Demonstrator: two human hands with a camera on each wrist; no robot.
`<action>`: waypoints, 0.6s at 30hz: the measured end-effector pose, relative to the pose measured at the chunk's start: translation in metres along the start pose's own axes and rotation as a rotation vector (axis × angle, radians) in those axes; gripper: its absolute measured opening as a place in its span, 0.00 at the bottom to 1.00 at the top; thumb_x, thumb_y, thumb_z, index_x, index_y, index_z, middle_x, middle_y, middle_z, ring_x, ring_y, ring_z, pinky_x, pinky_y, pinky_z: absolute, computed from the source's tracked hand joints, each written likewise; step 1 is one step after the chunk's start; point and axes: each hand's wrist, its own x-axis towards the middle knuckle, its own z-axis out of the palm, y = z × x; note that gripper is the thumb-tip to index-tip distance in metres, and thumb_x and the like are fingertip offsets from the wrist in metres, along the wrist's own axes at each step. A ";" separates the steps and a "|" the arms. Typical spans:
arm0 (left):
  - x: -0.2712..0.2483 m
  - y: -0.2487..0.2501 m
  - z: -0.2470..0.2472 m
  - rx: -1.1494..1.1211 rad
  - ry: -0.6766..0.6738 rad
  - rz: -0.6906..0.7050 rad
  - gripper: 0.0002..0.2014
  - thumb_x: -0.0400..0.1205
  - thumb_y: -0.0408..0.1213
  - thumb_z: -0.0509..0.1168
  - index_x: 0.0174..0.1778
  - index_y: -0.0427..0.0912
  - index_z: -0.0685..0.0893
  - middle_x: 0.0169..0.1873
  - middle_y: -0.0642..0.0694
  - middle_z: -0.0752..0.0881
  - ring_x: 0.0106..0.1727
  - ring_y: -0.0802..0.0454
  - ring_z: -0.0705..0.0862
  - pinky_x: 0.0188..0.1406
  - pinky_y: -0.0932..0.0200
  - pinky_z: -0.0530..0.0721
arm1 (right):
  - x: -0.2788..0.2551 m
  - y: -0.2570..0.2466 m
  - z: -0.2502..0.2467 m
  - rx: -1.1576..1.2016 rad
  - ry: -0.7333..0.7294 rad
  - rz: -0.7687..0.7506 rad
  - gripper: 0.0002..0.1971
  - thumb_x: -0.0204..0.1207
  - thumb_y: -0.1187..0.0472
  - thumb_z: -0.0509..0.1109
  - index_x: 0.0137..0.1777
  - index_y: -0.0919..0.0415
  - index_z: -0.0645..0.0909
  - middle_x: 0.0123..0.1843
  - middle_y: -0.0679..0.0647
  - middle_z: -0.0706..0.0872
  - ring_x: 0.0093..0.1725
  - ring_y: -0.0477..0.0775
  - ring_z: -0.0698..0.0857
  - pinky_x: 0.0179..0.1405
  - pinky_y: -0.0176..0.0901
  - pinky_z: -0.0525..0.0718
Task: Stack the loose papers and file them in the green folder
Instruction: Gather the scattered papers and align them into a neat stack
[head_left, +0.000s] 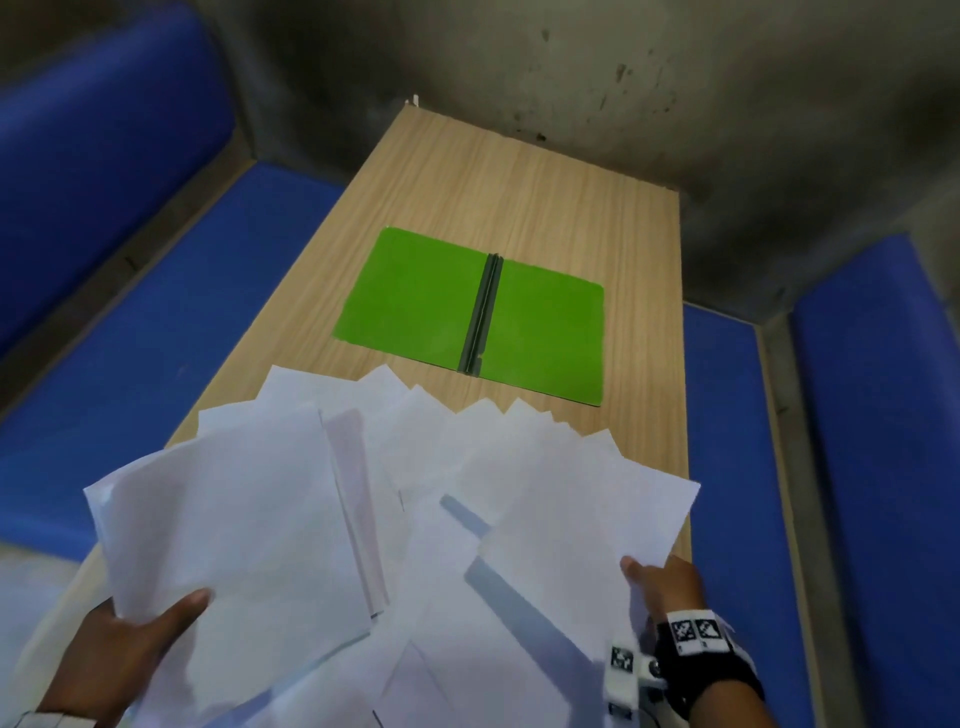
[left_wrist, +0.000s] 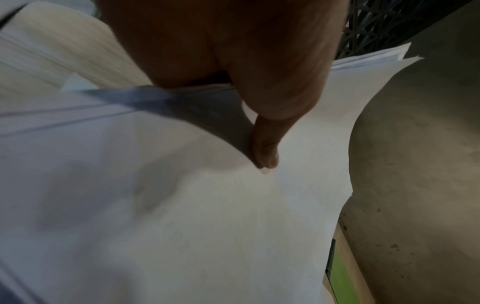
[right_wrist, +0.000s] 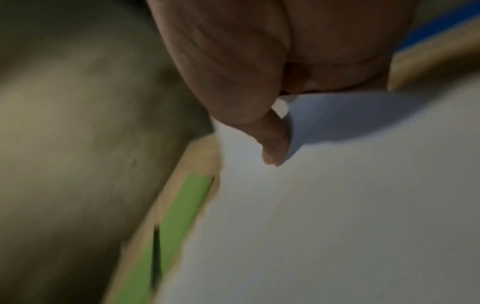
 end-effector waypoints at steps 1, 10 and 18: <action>0.000 -0.002 0.001 0.009 -0.004 -0.006 0.31 0.61 0.46 0.87 0.51 0.31 0.83 0.48 0.29 0.86 0.52 0.28 0.85 0.59 0.31 0.83 | -0.001 0.007 0.003 -0.060 0.011 0.002 0.15 0.73 0.64 0.74 0.56 0.72 0.85 0.54 0.66 0.90 0.45 0.60 0.83 0.52 0.47 0.82; 0.026 -0.038 0.008 0.030 -0.012 -0.061 0.47 0.44 0.70 0.80 0.52 0.40 0.87 0.44 0.34 0.90 0.42 0.32 0.89 0.48 0.32 0.88 | -0.010 0.041 -0.021 -0.346 0.009 -0.049 0.28 0.70 0.61 0.78 0.69 0.65 0.75 0.70 0.63 0.81 0.69 0.65 0.80 0.73 0.56 0.75; 0.075 -0.087 0.022 0.063 -0.066 -0.066 0.44 0.48 0.71 0.80 0.51 0.42 0.89 0.41 0.33 0.91 0.40 0.31 0.89 0.43 0.33 0.88 | 0.036 -0.018 -0.041 -0.319 -0.026 -0.313 0.12 0.74 0.67 0.74 0.57 0.68 0.84 0.60 0.63 0.87 0.57 0.62 0.84 0.59 0.48 0.81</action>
